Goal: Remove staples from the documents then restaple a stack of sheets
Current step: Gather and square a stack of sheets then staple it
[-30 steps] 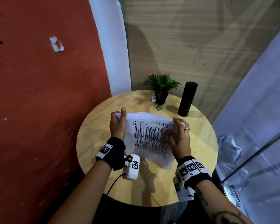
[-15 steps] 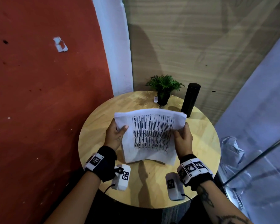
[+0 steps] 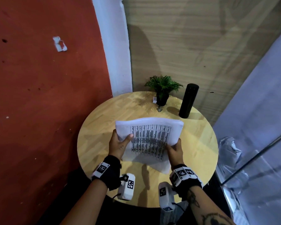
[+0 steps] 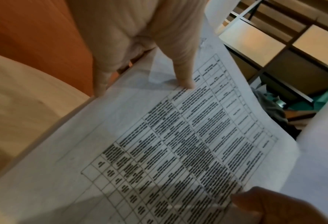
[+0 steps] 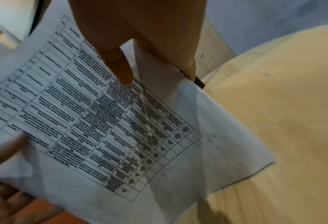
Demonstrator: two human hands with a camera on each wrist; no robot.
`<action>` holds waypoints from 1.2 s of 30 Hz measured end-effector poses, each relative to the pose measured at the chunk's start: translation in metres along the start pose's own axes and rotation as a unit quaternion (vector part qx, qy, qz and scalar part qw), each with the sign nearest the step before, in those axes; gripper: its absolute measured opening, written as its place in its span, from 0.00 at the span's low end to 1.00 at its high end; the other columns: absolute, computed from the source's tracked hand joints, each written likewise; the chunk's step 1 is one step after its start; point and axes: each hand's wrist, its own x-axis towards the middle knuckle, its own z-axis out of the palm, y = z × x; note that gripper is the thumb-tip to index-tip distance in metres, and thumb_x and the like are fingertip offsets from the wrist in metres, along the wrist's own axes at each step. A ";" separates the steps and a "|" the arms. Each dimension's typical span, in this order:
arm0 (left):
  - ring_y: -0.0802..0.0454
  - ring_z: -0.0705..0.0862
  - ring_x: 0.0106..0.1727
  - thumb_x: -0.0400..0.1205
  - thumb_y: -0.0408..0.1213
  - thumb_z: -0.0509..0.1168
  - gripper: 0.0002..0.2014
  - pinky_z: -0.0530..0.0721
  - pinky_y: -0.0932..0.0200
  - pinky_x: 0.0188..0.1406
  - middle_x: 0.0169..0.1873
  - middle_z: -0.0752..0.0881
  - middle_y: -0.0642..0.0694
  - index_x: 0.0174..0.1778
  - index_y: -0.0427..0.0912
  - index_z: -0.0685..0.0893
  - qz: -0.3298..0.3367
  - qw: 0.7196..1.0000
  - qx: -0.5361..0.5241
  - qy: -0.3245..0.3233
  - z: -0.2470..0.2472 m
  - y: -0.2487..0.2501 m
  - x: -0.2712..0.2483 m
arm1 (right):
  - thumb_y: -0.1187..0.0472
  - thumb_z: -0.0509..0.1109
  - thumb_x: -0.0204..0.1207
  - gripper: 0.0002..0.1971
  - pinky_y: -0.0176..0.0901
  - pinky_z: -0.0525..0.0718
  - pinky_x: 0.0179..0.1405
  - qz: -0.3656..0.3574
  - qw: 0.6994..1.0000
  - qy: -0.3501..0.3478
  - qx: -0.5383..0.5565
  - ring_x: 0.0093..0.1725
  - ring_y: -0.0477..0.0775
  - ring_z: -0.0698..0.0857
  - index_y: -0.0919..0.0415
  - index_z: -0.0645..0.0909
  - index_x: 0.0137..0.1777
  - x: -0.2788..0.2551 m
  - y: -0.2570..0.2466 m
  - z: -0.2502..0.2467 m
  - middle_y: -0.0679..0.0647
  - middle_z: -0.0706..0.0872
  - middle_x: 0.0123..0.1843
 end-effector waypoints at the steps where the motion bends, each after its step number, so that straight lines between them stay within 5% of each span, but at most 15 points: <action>1: 0.46 0.84 0.56 0.57 0.56 0.76 0.32 0.81 0.46 0.62 0.53 0.87 0.47 0.55 0.48 0.80 0.005 1.000 0.006 0.005 -0.001 -0.001 0.001 | 0.53 0.69 0.58 0.37 0.49 0.77 0.56 0.013 1.000 0.013 0.010 0.55 0.53 0.78 0.67 0.70 0.69 0.002 0.002 0.001 0.58 0.81 0.56; 4: 0.46 0.84 0.54 0.60 0.56 0.73 0.32 0.80 0.43 0.62 0.54 0.87 0.43 0.58 0.44 0.80 0.009 1.000 0.016 -0.003 -0.007 -0.001 -0.001 | 0.62 0.67 0.64 0.17 0.44 0.76 0.43 0.031 0.999 0.042 0.008 0.47 0.54 0.77 0.62 0.74 0.55 0.007 0.008 -0.001 0.52 0.81 0.41; 6: 0.45 0.84 0.57 0.59 0.54 0.75 0.37 0.81 0.47 0.62 0.57 0.86 0.42 0.62 0.40 0.78 0.007 1.000 0.017 -0.015 -0.011 -0.001 -0.004 | 0.67 0.66 0.69 0.12 0.44 0.75 0.46 0.039 0.998 0.045 -0.008 0.46 0.54 0.77 0.60 0.74 0.52 0.006 0.017 -0.001 0.54 0.81 0.41; 10: 0.45 0.83 0.58 0.60 0.50 0.76 0.37 0.81 0.45 0.63 0.57 0.86 0.42 0.64 0.40 0.76 -0.020 0.998 0.039 -0.039 -0.014 -0.010 -0.011 | 0.71 0.66 0.72 0.12 0.50 0.76 0.51 0.071 0.996 0.049 -0.035 0.50 0.57 0.78 0.60 0.75 0.54 0.000 0.034 0.004 0.58 0.81 0.48; 13: 0.46 0.84 0.55 0.63 0.56 0.70 0.38 0.81 0.42 0.63 0.54 0.87 0.42 0.65 0.37 0.78 -0.011 0.999 0.048 -0.015 -0.017 -0.017 -0.013 | 0.76 0.62 0.74 0.14 0.53 0.77 0.55 0.067 0.996 0.049 -0.036 0.51 0.53 0.76 0.62 0.77 0.57 -0.001 0.032 0.007 0.57 0.80 0.49; 18: 0.53 0.86 0.51 0.63 0.55 0.71 0.34 0.81 0.46 0.59 0.51 0.87 0.45 0.62 0.40 0.77 -0.012 0.998 0.053 -0.020 -0.023 -0.017 -0.014 | 0.70 0.64 0.72 0.14 0.50 0.76 0.52 0.049 0.998 0.019 -0.045 0.51 0.55 0.77 0.62 0.76 0.58 -0.001 0.026 0.001 0.58 0.81 0.50; 23: 0.42 0.84 0.61 0.52 0.52 0.80 0.46 0.81 0.41 0.64 0.61 0.85 0.40 0.66 0.40 0.74 -0.077 0.996 0.027 -0.045 -0.026 -0.026 -0.021 | 0.65 0.70 0.58 0.33 0.62 0.78 0.62 0.114 0.988 -0.055 -0.093 0.60 0.61 0.79 0.62 0.73 0.68 0.004 0.044 -0.003 0.59 0.82 0.59; 27: 0.43 0.84 0.61 0.50 0.57 0.81 0.48 0.81 0.44 0.64 0.60 0.86 0.42 0.66 0.41 0.75 -0.090 0.995 0.023 -0.027 -0.021 -0.032 -0.022 | 0.82 0.63 0.70 0.26 0.63 0.75 0.67 0.153 0.984 -0.055 -0.068 0.67 0.66 0.76 0.70 0.73 0.69 0.010 0.057 0.000 0.67 0.79 0.67; 36: 0.43 0.84 0.60 0.56 0.63 0.72 0.40 0.82 0.45 0.60 0.58 0.86 0.42 0.62 0.44 0.77 -0.070 0.996 0.051 -0.002 -0.018 -0.030 -0.024 | 0.73 0.68 0.72 0.24 0.58 0.76 0.64 0.141 0.983 -0.062 -0.105 0.67 0.65 0.78 0.66 0.74 0.70 0.008 0.065 0.000 0.64 0.81 0.65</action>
